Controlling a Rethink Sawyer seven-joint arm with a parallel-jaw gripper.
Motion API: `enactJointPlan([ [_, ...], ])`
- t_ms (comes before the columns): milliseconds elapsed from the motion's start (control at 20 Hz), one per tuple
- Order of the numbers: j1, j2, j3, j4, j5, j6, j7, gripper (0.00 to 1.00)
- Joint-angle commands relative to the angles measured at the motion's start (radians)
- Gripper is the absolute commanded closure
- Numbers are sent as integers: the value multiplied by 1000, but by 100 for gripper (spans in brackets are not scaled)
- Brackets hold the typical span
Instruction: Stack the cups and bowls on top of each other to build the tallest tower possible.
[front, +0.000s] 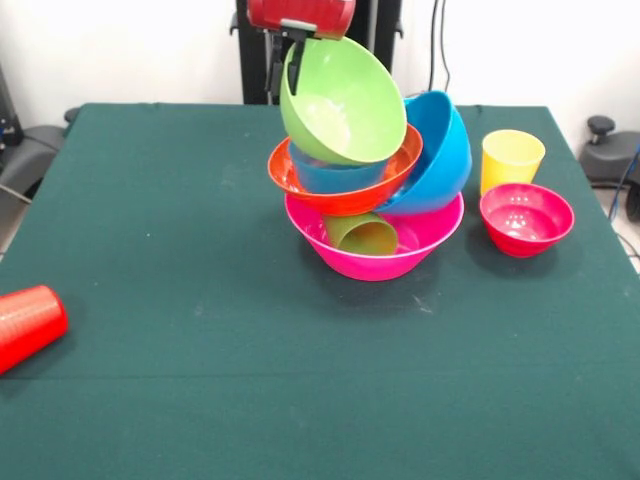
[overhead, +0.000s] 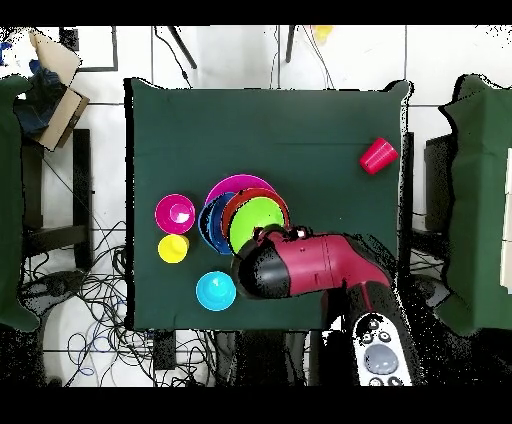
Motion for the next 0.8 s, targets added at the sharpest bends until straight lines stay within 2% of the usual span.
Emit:
enactJointPlan([
  [50, 29, -1, -8, 17, 24, -6, 120, 100],
  [250, 28, -4, -9, 15, 39, -3, 107, 100],
  [450, 26, -20, 5, -20, 76, 54, 78, 100],
  [600, 28, -43, 13, -70, 105, 151, 35, 100],
  [800, 30, -52, 18, -112, 126, 224, 2, 100],
])
